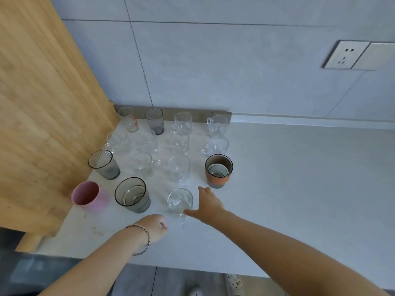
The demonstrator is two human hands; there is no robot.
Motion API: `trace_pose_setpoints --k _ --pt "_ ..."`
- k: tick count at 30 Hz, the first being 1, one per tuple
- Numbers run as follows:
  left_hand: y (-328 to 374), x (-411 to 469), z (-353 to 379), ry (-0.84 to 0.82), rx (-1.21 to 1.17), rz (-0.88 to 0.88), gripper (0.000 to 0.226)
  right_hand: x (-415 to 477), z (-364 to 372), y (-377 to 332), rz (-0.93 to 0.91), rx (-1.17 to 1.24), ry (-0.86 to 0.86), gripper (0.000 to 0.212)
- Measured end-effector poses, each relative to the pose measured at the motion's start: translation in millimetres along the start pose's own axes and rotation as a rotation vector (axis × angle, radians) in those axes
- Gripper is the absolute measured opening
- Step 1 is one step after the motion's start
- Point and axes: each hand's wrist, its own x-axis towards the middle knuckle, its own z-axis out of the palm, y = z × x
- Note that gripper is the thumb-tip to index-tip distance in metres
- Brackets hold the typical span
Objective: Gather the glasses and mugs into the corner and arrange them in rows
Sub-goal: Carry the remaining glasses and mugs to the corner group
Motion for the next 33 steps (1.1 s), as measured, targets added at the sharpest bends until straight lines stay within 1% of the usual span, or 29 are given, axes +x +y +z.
trace_pose_setpoints --k 2,4,6,10,16,20,24,27,29,30,33 --pt "22 6 -2 -0.023 0.041 0.08 0.016 -10 -17 31 0.071 -0.03 -0.015 0.06" --pt "51 14 -3 -0.025 0.093 0.169 0.01 -22 -35 69 0.16 -0.022 -0.034 0.047" --pt "85 22 -4 -0.015 0.138 0.252 0.008 -41 -54 108 0.251 -0.003 -0.034 0.043" --pt "168 33 -2 -0.024 0.256 0.41 0.01 -89 -93 188 0.395 0.015 0.022 0.042" --pt "305 45 19 -0.078 0.374 0.522 0.029 -155 -146 318 0.611 0.144 0.266 0.034" --pt "404 53 41 -0.097 0.411 0.597 0.03 -185 -179 409 0.689 0.188 0.354 0.032" --pt "507 73 70 -0.107 0.394 0.616 0.029 -198 -215 508 0.725 0.213 0.359 0.032" --pt "578 97 94 -0.115 0.329 0.579 0.028 -198 -245 579 0.739 0.21 0.368 0.031" --pt "619 109 108 -0.131 0.29 0.548 0.021 -194 -266 623 0.748 0.212 0.375 0.031" --pt "638 113 113 -0.141 0.296 0.536 0.019 -191 -277 643 0.748 0.21 0.378 0.033" --pt "688 128 123 -0.145 0.303 0.495 0.024 -174 -312 697 0.743 0.188 0.408 0.043"
